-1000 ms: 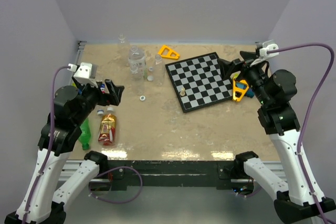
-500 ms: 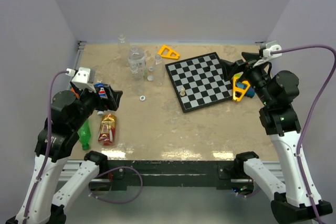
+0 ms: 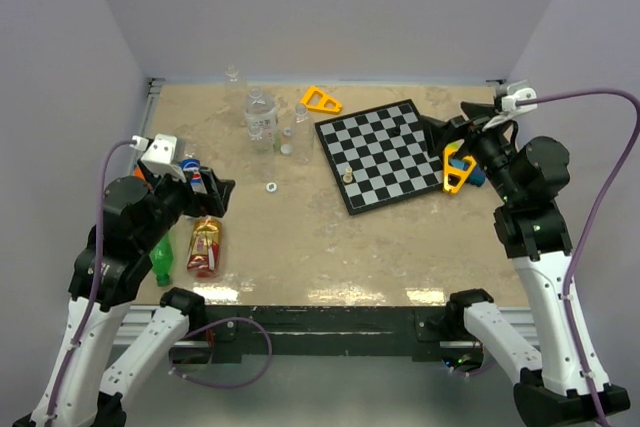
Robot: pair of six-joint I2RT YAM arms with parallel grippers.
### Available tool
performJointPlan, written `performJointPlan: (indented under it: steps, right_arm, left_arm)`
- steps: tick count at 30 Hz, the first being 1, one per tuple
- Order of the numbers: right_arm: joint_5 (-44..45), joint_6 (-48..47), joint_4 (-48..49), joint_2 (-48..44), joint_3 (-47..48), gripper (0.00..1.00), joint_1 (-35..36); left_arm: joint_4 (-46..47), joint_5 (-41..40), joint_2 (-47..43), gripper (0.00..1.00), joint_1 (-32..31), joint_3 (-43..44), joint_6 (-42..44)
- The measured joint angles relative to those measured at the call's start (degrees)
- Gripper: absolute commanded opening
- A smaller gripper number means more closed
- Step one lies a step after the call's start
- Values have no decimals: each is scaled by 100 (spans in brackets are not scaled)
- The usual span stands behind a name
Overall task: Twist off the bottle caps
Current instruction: Reset both arms
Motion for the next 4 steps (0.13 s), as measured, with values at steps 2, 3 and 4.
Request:
performJointPlan:
  steps: [2, 3, 4]
  right_arm:
    - [-2, 0, 13, -22, -50, 98, -37]
    - [-2, 0, 17, -28, -63, 98, -57]
    - [-7, 0, 15, -31, -66, 98, -74]
  left_arm:
    - [-4, 13, 7, 100, 0, -31, 17]
    - [-4, 15, 11, 100, 0, -37, 42]
    - [0, 20, 11, 100, 0, -42, 63]
